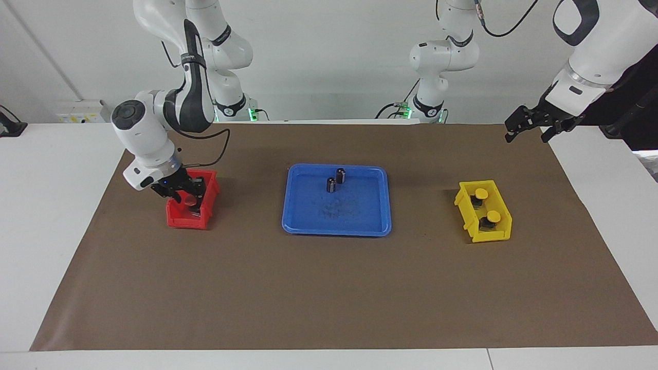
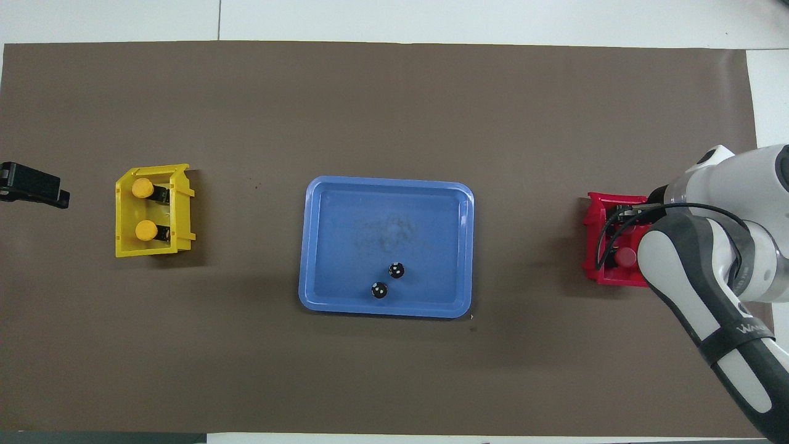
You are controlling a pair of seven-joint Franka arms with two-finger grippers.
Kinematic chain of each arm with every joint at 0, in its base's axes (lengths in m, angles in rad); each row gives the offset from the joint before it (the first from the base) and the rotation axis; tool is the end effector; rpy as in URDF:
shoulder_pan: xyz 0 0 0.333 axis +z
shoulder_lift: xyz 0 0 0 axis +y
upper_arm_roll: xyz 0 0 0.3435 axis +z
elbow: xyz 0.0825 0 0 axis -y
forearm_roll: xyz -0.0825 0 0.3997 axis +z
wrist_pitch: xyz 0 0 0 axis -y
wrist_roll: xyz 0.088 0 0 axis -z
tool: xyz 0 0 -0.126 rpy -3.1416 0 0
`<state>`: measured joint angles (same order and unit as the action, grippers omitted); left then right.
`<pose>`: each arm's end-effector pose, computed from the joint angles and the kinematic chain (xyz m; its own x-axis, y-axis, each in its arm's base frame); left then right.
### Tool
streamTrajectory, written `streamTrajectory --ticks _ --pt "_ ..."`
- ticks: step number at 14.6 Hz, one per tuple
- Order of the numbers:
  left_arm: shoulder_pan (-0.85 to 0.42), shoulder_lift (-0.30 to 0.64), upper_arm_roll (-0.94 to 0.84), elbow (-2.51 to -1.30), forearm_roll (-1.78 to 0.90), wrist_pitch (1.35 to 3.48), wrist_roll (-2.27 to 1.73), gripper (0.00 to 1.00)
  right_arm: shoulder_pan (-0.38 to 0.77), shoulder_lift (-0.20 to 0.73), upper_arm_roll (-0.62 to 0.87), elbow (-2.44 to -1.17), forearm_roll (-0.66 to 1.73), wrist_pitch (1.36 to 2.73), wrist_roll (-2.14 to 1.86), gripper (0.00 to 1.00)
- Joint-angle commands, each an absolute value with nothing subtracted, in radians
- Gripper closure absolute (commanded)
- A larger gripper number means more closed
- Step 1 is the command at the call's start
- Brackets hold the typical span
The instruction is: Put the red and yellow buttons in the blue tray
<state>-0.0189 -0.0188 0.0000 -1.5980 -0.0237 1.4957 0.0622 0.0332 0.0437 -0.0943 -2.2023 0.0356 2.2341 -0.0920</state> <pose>0.5534 -0.0136 0.6243 0.9932 -0.0827 -0.0817 -0.0806 -0.9963 0.0288 0.5466 -0.0317 0.3602 0.9999 0.0090 -0.0097 0.0088 -0.9997 -0.0247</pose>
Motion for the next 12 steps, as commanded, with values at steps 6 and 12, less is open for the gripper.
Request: streamTrajectory --ticks 6,12 --pt "-0.018 -0.021 -0.002 -1.597 -0.006 1.505 0.074 0.0 0.017 0.003 -0.094 -2.263 0.057 2.275 -0.133 0.37" --pt "-0.017 -0.031 -0.002 -1.632 -0.006 1.58 0.072 0.0 0.003 -0.002 -0.092 -2.279 0.057 2.295 -0.152 0.37"
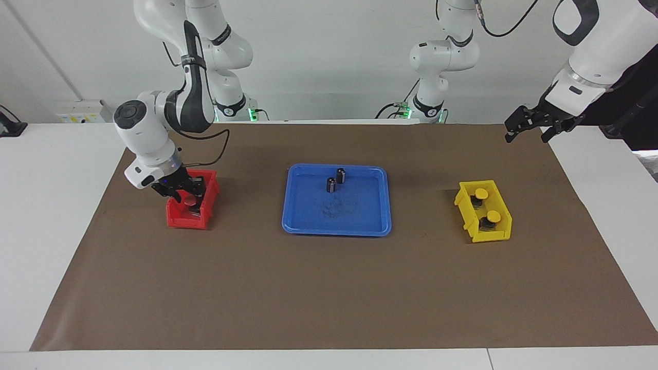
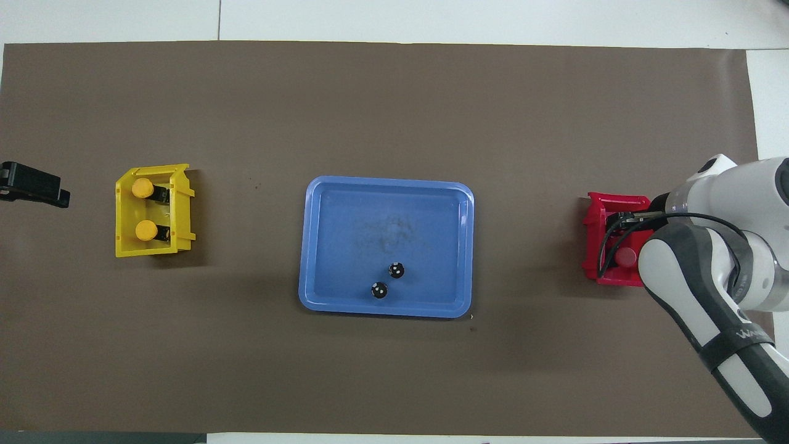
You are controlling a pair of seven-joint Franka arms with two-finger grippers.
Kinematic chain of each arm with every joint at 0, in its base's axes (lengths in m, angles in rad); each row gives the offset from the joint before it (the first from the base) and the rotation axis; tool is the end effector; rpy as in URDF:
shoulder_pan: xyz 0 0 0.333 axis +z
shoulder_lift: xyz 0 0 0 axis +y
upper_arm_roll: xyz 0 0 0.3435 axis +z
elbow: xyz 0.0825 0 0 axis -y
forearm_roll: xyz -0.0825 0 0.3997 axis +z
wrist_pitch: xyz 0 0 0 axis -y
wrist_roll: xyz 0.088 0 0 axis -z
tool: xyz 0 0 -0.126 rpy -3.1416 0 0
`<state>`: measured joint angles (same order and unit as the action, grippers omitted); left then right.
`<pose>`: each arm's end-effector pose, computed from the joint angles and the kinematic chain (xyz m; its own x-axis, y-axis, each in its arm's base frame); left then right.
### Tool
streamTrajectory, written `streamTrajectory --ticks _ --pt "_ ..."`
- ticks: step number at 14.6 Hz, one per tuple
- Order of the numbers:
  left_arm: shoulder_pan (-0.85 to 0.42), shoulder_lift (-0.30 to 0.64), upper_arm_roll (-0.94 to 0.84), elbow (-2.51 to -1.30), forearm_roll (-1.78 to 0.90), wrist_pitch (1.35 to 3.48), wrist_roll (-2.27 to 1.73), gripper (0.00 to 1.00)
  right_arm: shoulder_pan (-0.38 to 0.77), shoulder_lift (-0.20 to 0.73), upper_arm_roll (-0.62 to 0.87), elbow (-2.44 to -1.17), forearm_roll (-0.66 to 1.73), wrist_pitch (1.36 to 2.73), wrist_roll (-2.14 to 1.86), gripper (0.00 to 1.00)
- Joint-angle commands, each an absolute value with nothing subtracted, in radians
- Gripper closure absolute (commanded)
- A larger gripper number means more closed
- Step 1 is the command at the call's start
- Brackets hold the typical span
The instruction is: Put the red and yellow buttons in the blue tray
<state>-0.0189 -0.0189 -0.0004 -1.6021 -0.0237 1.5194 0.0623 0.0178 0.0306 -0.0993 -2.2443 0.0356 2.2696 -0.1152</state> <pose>0.5563 -0.0138 0.6242 0.9946 -0.0827 -0.0621 -0.0811 -0.9963 0.0276 0.5367 -0.0423 0.3516 0.9999 0.0108 -0.0026 0.0107 -0.9996 -0.0246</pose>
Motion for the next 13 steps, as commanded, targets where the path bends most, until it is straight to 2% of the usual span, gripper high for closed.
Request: streamTrajectory --ticks 1,2,5,9,10,13 --pt "-0.017 -0.04 -0.002 -1.646 -0.006 1.594 0.068 0.0 0.003 -0.002 -0.092 -2.281 0.057 2.296 -0.152 0.37" --pt "-0.017 -0.041 -0.002 -1.647 -0.006 1.597 0.067 0.0 0.003 -0.002 -0.092 -2.284 0.057 2.298 -0.152 0.38" --pt "-0.018 -0.041 -0.002 -1.647 -0.006 1.592 0.064 0.0 0.005 -0.003 -0.092 -2.292 0.057 2.31 -0.152 0.49" --pt "-0.017 -0.041 -0.002 -1.651 -0.006 1.604 0.067 0.0 0.015 -0.002 -0.092 -2.289 0.057 2.309 -0.15 0.83" --pt "-0.017 -0.043 -0.002 -1.663 -0.006 1.635 0.071 0.0 0.017 0.0 -0.092 -2.281 0.055 2.301 -0.15 0.87" --pt "-0.015 -0.037 -0.002 -1.794 -0.006 1.837 0.074 0.0 0.017 0.012 -0.091 -2.225 0.032 2.252 -0.155 0.89"
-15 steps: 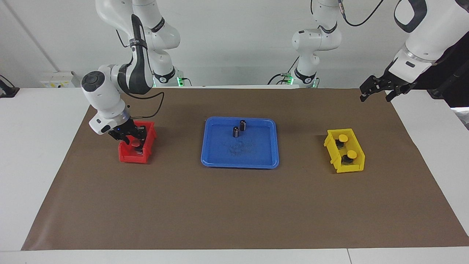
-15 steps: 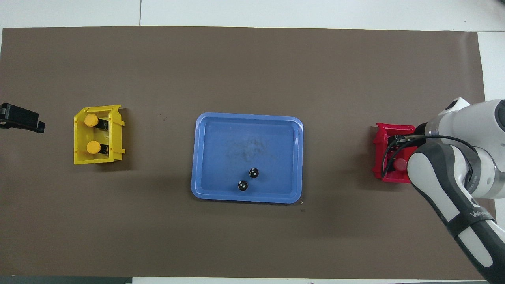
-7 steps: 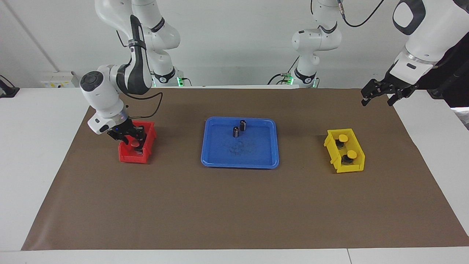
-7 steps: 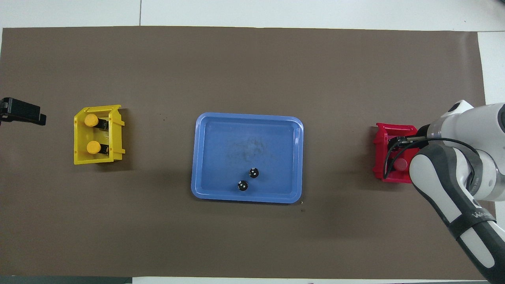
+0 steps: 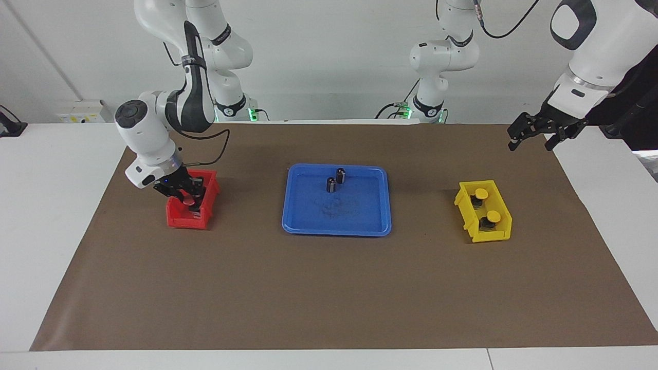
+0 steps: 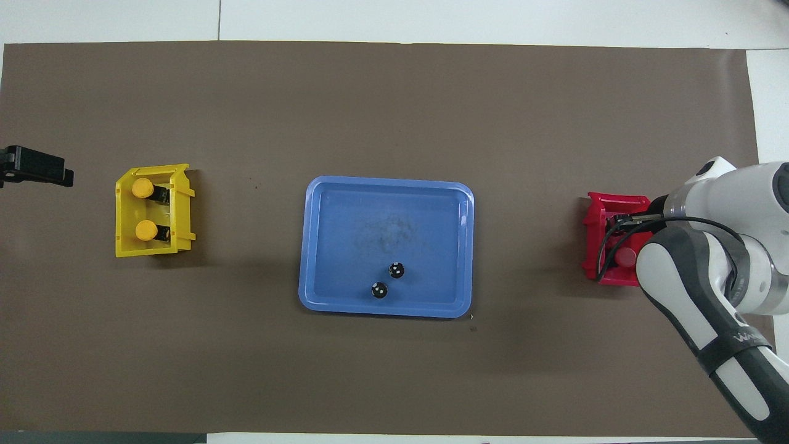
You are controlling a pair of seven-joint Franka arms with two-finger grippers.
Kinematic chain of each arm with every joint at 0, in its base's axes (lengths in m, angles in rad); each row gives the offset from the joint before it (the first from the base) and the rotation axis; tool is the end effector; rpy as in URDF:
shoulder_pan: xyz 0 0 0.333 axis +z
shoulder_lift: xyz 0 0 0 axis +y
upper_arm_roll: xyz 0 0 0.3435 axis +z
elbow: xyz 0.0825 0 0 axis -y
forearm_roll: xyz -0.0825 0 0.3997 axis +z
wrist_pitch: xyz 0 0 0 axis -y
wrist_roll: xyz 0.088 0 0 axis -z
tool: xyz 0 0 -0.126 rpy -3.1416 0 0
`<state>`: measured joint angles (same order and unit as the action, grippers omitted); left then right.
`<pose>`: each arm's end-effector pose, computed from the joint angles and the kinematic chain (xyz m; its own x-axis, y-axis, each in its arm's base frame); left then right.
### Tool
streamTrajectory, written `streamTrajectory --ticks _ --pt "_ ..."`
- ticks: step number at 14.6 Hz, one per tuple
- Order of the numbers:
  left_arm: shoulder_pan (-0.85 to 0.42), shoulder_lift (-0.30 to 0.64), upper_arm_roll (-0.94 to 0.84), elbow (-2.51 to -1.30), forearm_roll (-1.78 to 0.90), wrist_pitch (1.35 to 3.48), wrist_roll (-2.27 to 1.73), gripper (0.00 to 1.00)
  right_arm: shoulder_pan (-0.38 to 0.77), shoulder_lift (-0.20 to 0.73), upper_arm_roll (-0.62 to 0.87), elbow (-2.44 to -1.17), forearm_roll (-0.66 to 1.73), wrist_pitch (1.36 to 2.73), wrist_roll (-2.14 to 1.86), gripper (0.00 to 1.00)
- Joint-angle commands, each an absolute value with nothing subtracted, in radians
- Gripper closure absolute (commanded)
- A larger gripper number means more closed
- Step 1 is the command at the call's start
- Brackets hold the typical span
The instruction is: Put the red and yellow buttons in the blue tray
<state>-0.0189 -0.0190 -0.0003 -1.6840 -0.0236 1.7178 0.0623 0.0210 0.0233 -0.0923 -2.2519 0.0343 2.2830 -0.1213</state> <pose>0.5760 -0.0137 0.6014 0.9955 -0.0779 0.0541 -0.0791 -0.9967 0.0202 0.5362 -0.0369 0.3533 0.9996 0.0276 0.0105 0.0278 -0.9994 -0.0229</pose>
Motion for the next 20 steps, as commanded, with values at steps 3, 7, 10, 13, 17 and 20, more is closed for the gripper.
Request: streamTrajectory --ticks 3,7,10,13,17,20 --pt "-0.017 0.023 -0.002 -1.916 -0.006 2.034 0.072 0.03 0.014 0.07 -0.091 -2.003 -0.002 2.004 -0.178 0.89" --pt "-0.017 0.104 -0.002 -1.983 -0.006 2.149 0.066 0.24 0.112 0.173 -0.087 -1.673 0.002 1.719 -0.032 0.89" --pt "-0.018 0.144 -0.002 -2.029 -0.006 2.258 0.064 0.3 0.295 0.228 -0.086 -1.563 0.026 1.719 0.298 0.89" --pt "-0.017 0.17 -0.002 -2.029 -0.006 2.278 0.064 0.31 0.464 0.27 -0.086 -1.575 0.075 1.854 0.569 0.9" --pt "-0.017 0.17 -0.002 -2.036 -0.008 2.276 0.064 0.42 0.625 0.373 -0.086 -1.583 0.06 1.942 0.744 0.89" --pt "-0.009 0.17 -0.002 -2.028 -0.006 2.273 0.066 0.99 0.678 0.388 -0.086 -1.649 0.06 2.034 0.788 0.88"
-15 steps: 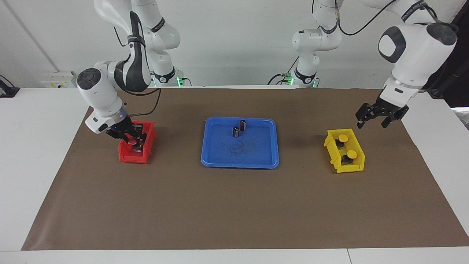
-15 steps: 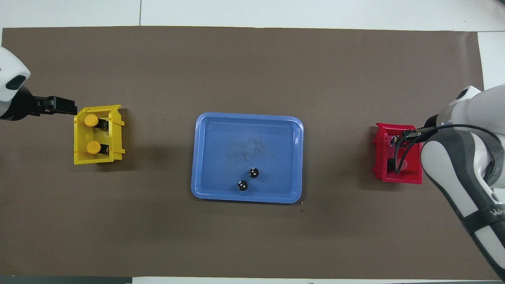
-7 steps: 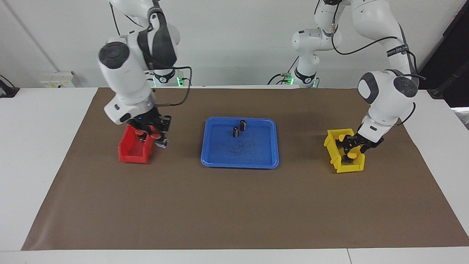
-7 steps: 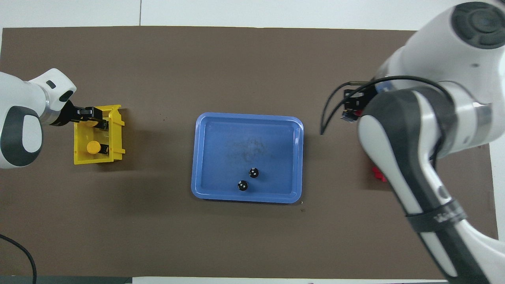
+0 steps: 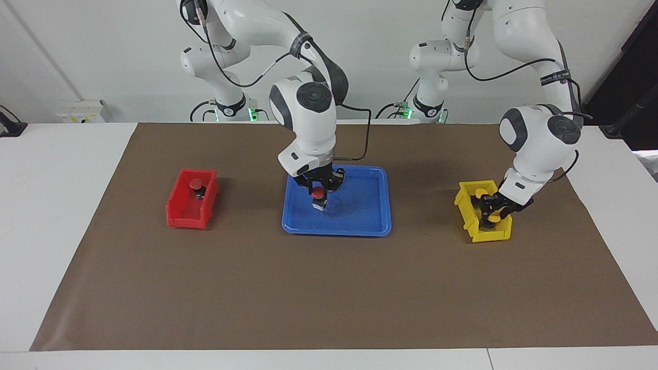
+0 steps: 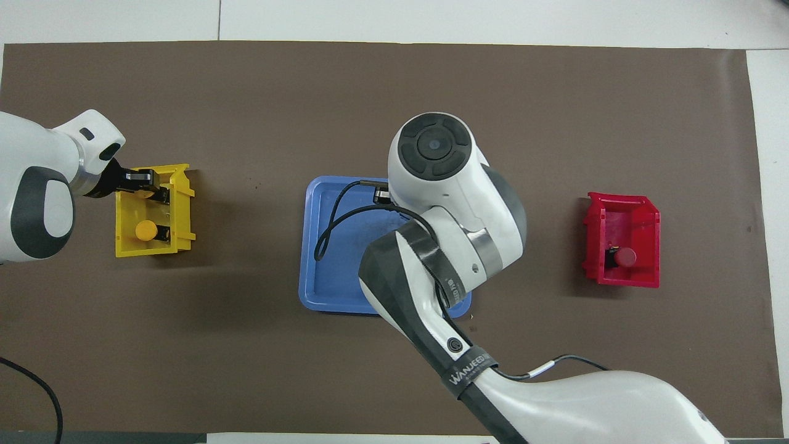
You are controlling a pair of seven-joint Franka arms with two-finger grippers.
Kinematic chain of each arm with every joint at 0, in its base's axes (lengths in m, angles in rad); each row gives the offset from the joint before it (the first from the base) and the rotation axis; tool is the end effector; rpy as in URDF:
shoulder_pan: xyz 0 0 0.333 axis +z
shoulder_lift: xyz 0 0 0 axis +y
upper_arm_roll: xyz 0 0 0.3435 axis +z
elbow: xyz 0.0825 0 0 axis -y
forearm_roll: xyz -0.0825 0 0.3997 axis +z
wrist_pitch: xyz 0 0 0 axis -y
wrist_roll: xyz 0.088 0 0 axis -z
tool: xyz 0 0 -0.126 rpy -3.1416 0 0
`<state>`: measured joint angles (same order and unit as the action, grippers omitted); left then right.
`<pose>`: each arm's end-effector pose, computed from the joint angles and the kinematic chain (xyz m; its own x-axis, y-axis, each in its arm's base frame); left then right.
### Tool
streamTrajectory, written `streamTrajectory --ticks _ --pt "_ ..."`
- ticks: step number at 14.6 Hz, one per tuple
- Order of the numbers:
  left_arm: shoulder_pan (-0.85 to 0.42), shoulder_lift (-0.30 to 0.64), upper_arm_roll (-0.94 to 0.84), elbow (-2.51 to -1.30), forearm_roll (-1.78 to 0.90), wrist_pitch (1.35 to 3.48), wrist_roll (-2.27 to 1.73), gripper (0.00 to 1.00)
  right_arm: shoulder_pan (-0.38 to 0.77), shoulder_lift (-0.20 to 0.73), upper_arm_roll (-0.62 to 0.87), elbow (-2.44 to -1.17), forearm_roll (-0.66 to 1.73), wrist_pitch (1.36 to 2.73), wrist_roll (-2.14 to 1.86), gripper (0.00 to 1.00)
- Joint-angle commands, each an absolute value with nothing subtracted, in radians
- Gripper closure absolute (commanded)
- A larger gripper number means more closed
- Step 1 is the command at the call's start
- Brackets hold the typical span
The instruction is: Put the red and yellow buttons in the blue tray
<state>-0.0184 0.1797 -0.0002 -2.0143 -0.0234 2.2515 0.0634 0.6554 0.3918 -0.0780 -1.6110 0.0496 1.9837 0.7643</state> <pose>0.6103 -0.0123 0.3692 0.9960 -0.0672 0.0584 -0.0682 -0.9976 0.0154 0.5730 0.3853 0.3996 0.9795 -0.2002 -0.0235 -0.2002 -0.9798 0.0013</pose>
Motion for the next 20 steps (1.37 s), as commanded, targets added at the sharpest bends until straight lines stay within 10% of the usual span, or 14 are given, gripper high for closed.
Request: streamTrajectory --ticks 1,3,7,10,14,20 --pt "-0.009 0.175 -0.002 -2.014 -0.008 2.26 0.064 0.99 0.693 0.399 -0.087 -1.661 0.06 2.052 0.795 0.87" --pt "-0.018 0.181 -0.002 -1.918 -0.006 2.148 0.064 0.99 0.69 0.402 -0.086 -1.683 0.06 2.065 0.795 0.84" --pt "-0.034 0.193 -0.005 -1.63 -0.011 1.826 0.06 0.99 0.689 0.393 -0.086 -1.736 0.06 2.149 0.793 0.36" --pt "-0.173 0.196 -0.008 -1.632 -0.015 1.834 -0.085 0.99 0.651 0.397 -0.098 -1.671 0.058 2.166 0.755 0.18" --pt "-0.357 0.201 -0.009 -1.689 -0.11 1.926 -0.27 0.99 0.47 0.266 -0.1 -1.66 0.054 2.001 0.49 0.15" --pt "-0.578 0.244 -0.011 -1.825 -0.146 2.132 -0.462 0.99 0.143 -0.057 -0.1 -2.029 0.055 1.878 -0.019 0.27"
